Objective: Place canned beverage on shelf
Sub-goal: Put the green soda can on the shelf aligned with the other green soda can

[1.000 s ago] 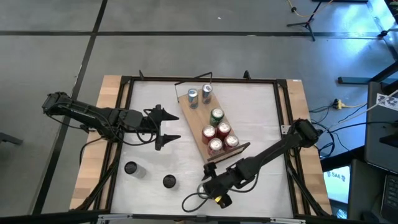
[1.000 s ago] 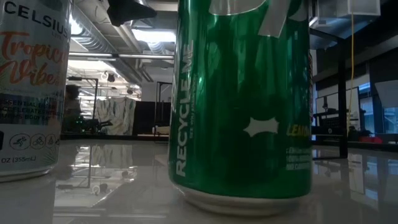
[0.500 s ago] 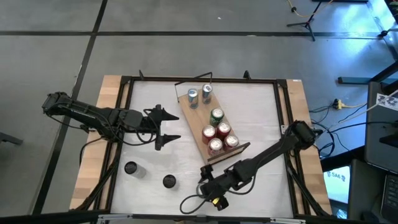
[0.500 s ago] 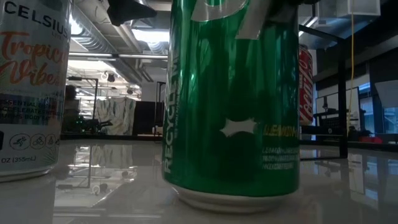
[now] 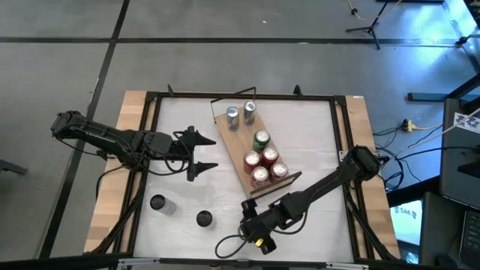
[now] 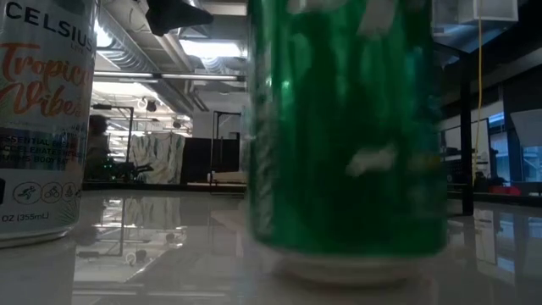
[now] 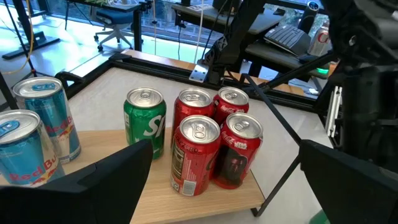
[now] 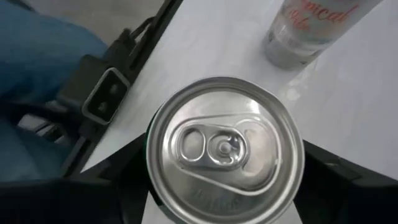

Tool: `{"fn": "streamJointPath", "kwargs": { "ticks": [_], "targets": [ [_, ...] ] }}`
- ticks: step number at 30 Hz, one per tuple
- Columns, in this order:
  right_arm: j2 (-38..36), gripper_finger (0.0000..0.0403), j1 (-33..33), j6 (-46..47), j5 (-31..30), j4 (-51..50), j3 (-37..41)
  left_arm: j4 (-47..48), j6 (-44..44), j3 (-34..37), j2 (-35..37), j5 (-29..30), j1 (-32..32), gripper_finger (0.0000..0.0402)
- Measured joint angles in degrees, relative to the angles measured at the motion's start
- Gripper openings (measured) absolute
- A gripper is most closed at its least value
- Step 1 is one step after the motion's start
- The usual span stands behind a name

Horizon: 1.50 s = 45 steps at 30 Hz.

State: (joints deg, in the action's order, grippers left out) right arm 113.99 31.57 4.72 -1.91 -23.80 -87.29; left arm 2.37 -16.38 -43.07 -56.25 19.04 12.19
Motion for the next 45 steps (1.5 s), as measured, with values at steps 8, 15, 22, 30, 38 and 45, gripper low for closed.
{"fn": "streamJointPath", "kwargs": {
  "ticks": [8, 15, 22, 30, 38, 45],
  "targets": [
    [0.0, 0.0315, -1.8, -0.9, 1.5, -11.4, -11.5, 0.0, 0.0, 0.0, 0.0, 0.0, 0.0, 0.0393],
    [0.0, 0.0297, -5.1, -5.3, 1.6, -20.7, -23.2, 0.0, 0.0, 0.0, 0.0, 1.6, 0.0, 0.0393],
    [-0.1, 0.0306, -11.1, -11.3, 1.6, -26.5, -32.0, -0.4, 2.7, 0.0, 3.0, 6.5, -0.1, 0.0393],
    [0.2, 0.0302, -23.0, -14.2, 9.7, -25.0, -33.2, 0.3, 9.1, 0.0, 14.0, 8.7, -0.1, 0.0393],
    [5.2, 0.0303, -32.7, -15.6, 15.6, -20.9, -32.9, 6.1, 10.9, 0.0, 21.5, 8.9, -0.1, 0.0393],
    [8.4, 0.0304, -36.4, -18.7, 18.5, -20.3, -32.9, 10.6, 10.7, 0.0, 22.1, 8.9, -0.1, 0.0393]
  ]
}}
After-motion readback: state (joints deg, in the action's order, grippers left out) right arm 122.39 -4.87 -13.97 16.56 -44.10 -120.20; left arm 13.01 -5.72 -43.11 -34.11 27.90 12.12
